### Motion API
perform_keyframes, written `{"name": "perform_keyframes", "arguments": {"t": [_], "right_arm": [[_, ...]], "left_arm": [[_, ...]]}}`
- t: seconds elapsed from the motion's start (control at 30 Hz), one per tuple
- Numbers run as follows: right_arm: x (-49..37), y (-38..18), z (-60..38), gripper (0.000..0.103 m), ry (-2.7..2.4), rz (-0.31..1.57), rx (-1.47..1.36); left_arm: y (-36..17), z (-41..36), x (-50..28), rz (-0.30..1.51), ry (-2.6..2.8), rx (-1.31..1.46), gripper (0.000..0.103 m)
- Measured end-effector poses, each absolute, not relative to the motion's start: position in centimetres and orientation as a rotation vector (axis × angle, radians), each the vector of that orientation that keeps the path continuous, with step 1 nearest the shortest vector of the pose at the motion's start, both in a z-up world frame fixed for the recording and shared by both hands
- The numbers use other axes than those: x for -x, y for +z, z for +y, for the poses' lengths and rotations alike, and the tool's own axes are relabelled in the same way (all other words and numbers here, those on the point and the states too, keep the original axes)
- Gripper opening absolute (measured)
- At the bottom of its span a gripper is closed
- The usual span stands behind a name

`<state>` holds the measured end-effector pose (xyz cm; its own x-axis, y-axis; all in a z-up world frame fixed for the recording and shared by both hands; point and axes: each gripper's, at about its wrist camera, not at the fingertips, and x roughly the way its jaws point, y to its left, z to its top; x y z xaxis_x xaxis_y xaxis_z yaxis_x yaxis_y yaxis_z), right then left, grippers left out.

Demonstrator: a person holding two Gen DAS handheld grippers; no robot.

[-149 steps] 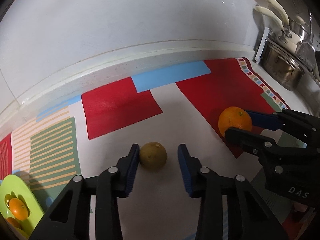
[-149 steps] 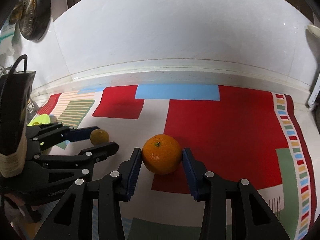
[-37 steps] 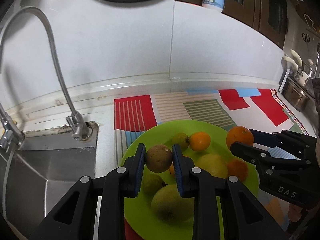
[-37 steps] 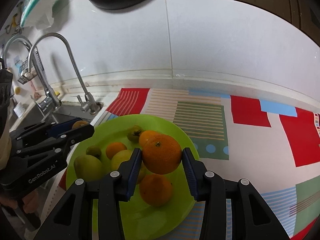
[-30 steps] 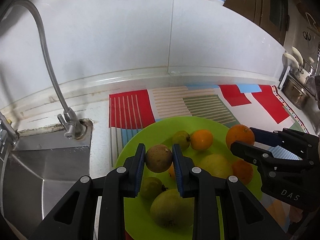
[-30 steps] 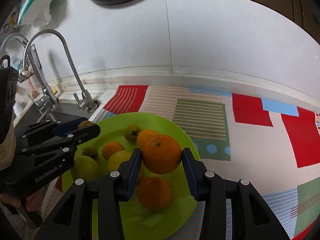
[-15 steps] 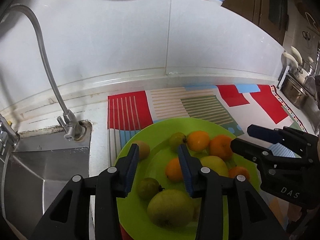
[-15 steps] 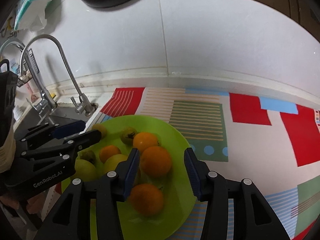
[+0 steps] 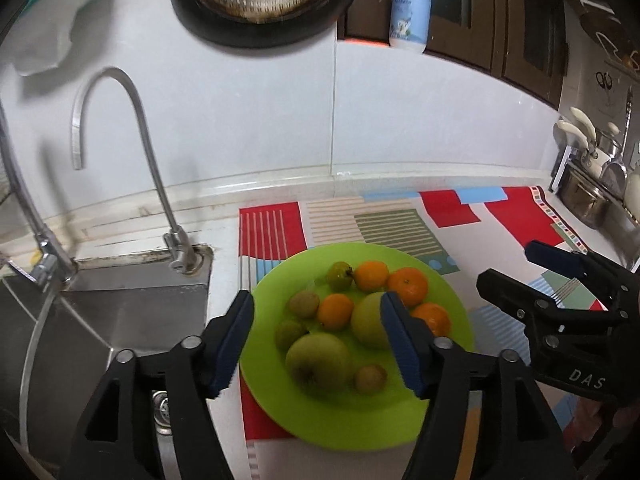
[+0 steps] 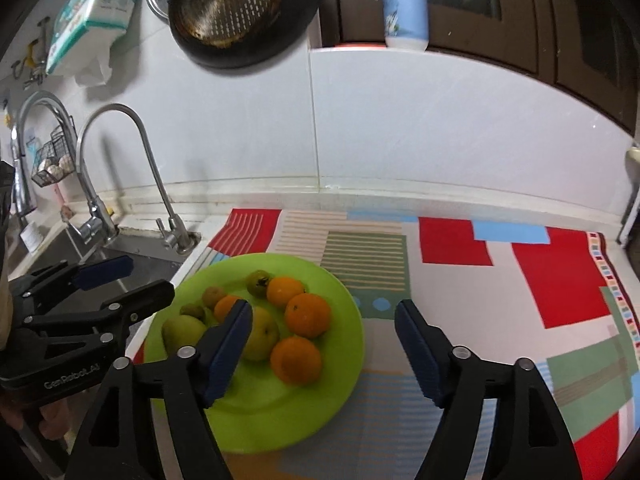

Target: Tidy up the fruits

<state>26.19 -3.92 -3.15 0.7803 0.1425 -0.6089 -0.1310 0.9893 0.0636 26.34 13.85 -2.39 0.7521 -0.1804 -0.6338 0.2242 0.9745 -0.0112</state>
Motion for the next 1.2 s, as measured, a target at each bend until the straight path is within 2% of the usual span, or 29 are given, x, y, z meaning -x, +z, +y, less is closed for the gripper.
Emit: {"name": "perform_keyframes", "arguments": {"t": [0.23,0.67,1.2], "right_arm": [[-21.6,-1.5,-5.3,0.086,0.116,0.602,-0.039],[-12.4,1.2,-8.5,0.092,0.092,0.513,-0.013],[-2.2,2.2,-10.7,0.092,0.089,0.484,-0.012]], "left_arm": [[-0.6,13.0,-21.6,0.620,-0.164,-0.076,0.086],[1.8,10.0,-12.3,0.530,-0.136,-0.056,0.094],[3.1,7.8,-2.2,0.472,-0.111,-0.079,0.099]]}}
